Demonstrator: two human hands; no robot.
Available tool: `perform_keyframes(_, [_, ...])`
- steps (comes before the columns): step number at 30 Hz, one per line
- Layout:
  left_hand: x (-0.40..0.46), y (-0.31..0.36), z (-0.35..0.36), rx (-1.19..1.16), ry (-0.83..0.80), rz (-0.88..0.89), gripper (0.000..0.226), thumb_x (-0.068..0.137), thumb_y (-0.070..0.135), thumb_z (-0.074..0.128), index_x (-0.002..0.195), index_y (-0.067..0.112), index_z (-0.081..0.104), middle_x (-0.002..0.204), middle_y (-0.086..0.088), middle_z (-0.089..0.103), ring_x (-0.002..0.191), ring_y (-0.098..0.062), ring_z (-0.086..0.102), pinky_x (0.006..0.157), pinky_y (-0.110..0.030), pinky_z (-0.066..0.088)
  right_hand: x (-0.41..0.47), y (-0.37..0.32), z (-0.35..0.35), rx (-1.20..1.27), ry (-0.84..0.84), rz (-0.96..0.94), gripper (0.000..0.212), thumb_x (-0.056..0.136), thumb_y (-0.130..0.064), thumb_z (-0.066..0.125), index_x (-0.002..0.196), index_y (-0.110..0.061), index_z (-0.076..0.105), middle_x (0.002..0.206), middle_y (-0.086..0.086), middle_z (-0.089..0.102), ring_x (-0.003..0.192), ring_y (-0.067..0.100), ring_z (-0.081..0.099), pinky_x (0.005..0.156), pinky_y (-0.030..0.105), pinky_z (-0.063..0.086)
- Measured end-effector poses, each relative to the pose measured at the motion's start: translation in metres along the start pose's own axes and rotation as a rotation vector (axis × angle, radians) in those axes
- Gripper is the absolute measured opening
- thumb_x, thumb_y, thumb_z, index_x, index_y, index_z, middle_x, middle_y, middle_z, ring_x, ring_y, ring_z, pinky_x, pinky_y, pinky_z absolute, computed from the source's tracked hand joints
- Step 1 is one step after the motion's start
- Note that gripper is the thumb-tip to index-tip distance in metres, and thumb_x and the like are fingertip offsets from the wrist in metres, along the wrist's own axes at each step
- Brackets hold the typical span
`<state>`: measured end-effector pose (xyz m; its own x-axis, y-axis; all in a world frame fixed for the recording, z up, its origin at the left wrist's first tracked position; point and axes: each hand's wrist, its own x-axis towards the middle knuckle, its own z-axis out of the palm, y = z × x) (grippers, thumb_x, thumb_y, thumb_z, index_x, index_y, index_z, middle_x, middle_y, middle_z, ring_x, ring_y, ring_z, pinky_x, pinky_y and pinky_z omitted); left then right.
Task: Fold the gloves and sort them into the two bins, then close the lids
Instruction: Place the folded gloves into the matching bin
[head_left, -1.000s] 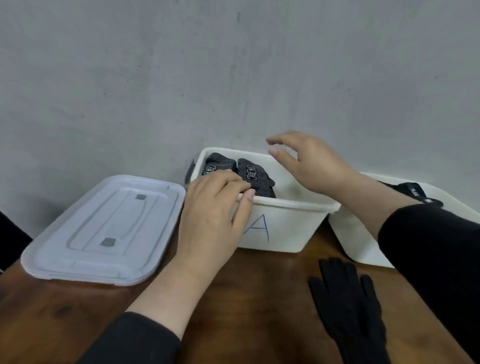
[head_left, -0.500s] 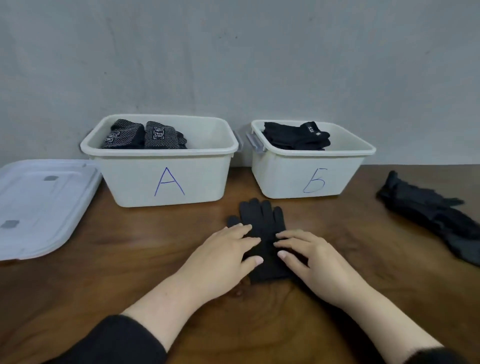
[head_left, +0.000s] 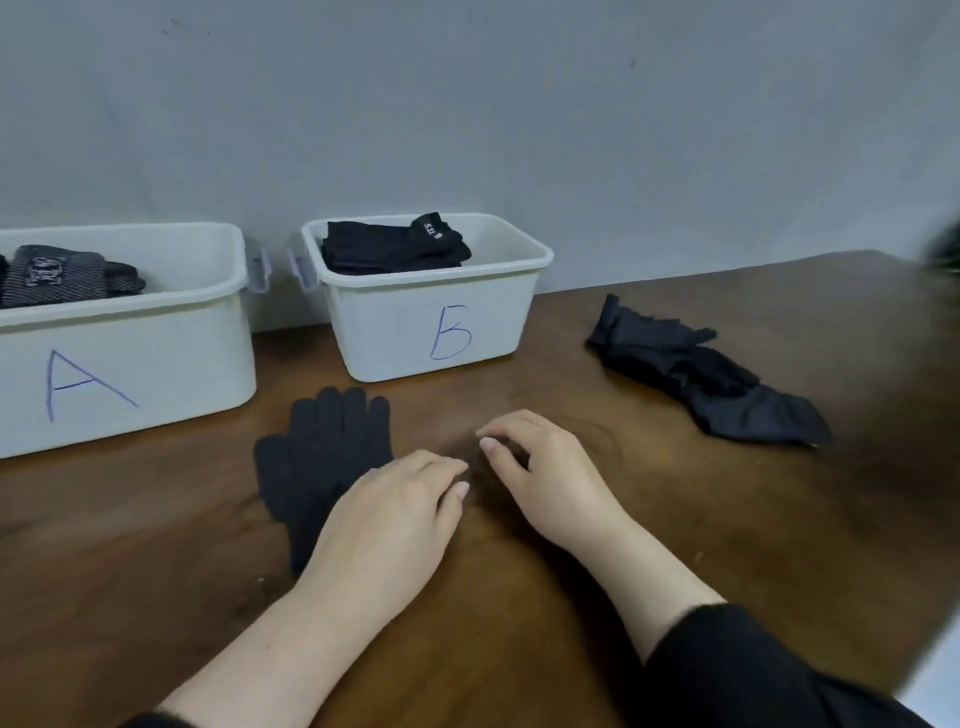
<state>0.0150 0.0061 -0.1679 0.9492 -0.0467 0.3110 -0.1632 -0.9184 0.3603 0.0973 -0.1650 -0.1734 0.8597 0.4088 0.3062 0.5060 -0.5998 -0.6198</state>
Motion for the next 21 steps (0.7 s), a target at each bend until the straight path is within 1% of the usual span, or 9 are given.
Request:
perform_keyframes(4, [0.029, 0.040, 0.033, -0.070, -0.037, 0.023, 0.038, 0.107, 0.038, 0.036, 0.141, 0.035, 0.051, 0.136, 0.017, 0.056, 0.119, -0.004, 0.055, 0.098, -0.024, 0.046, -0.002, 0.040, -0.031, -0.124, 0.121, 0.068, 0.016, 0.102, -0.028, 0.057, 0.102, -0.023, 0.072, 0.099, -0.017, 0.062, 0.088, 0.000, 0.057, 0.077, 0.012, 0.043])
perform_keyframes(5, [0.037, 0.047, 0.039, -0.086, -0.040, 0.023, 0.037, 0.107, 0.036, 0.036, 0.140, 0.034, 0.052, 0.135, 0.016, 0.056, 0.118, -0.005, 0.055, 0.098, -0.024, 0.046, -0.003, 0.050, -0.039, -0.163, 0.150, 0.074, 0.016, 0.102, -0.027, 0.057, 0.102, -0.022, 0.072, 0.098, -0.016, 0.062, 0.086, 0.001, 0.056, 0.077, 0.013, 0.043])
perform_keyframes(7, [0.051, 0.056, 0.051, -0.108, -0.038, 0.017, 0.036, 0.106, 0.033, 0.038, 0.138, 0.031, 0.055, 0.134, 0.015, 0.057, 0.117, -0.006, 0.056, 0.097, -0.024, 0.046, -0.003, 0.067, -0.053, -0.229, 0.196, 0.089, 0.015, 0.101, -0.026, 0.058, 0.101, -0.021, 0.072, 0.097, -0.014, 0.061, 0.087, 0.003, 0.056, 0.079, 0.021, 0.048])
perform_keyframes(9, [0.065, 0.060, 0.059, -0.136, -0.052, 0.002, 0.034, 0.106, 0.032, 0.039, 0.135, 0.029, 0.057, 0.134, 0.015, 0.057, 0.117, -0.007, 0.056, 0.098, -0.024, 0.045, -0.002, 0.082, -0.066, -0.292, 0.227, 0.107, 0.013, 0.100, -0.025, 0.060, 0.103, -0.020, 0.072, 0.099, -0.012, 0.061, 0.091, 0.007, 0.058, 0.084, 0.031, 0.053])
perform_keyframes(12, [0.079, 0.063, 0.066, -0.156, -0.074, -0.013, 0.034, 0.105, 0.032, 0.041, 0.134, 0.028, 0.059, 0.135, 0.015, 0.057, 0.119, -0.008, 0.055, 0.100, -0.026, 0.044, 0.002, 0.101, -0.081, -0.373, 0.250, 0.166, 0.015, 0.100, -0.026, 0.061, 0.110, -0.022, 0.071, 0.109, -0.010, 0.061, 0.102, 0.013, 0.057, 0.094, 0.043, 0.052])
perform_keyframes(15, [0.089, 0.065, 0.068, -0.153, -0.095, 0.004, 0.034, 0.105, 0.034, 0.042, 0.135, 0.029, 0.058, 0.137, 0.016, 0.056, 0.122, -0.009, 0.054, 0.101, -0.025, 0.043, 0.006, 0.114, -0.093, -0.444, 0.272, 0.193, 0.019, 0.100, -0.026, 0.061, 0.117, -0.021, 0.069, 0.119, -0.005, 0.062, 0.112, 0.019, 0.055, 0.103, 0.046, 0.045])
perform_keyframes(17, [0.093, 0.067, 0.069, -0.152, -0.114, 0.015, 0.035, 0.105, 0.036, 0.042, 0.137, 0.030, 0.057, 0.140, 0.016, 0.054, 0.124, -0.008, 0.053, 0.102, -0.025, 0.042, 0.009, 0.120, -0.100, -0.491, 0.282, 0.221, 0.024, 0.100, -0.027, 0.061, 0.123, -0.021, 0.067, 0.126, -0.002, 0.061, 0.120, 0.022, 0.053, 0.109, 0.045, 0.035])
perform_keyframes(19, [0.097, 0.068, 0.070, -0.151, -0.130, 0.022, 0.036, 0.105, 0.038, 0.043, 0.137, 0.030, 0.057, 0.142, 0.016, 0.053, 0.126, -0.009, 0.051, 0.104, -0.026, 0.041, 0.013, 0.125, -0.106, -0.531, 0.295, 0.284, 0.033, 0.100, -0.031, 0.061, 0.132, -0.023, 0.063, 0.134, -0.001, 0.058, 0.127, 0.023, 0.050, 0.114, 0.045, 0.028])
perform_keyframes(21, [0.099, 0.067, 0.069, -0.154, -0.136, 0.031, 0.036, 0.104, 0.038, 0.043, 0.136, 0.031, 0.057, 0.141, 0.017, 0.053, 0.125, -0.010, 0.052, 0.104, -0.026, 0.041, 0.014, 0.128, -0.113, -0.549, 0.313, 0.384, 0.041, 0.099, -0.038, 0.061, 0.138, -0.026, 0.057, 0.139, 0.000, 0.055, 0.131, 0.025, 0.047, 0.115, 0.048, 0.027])
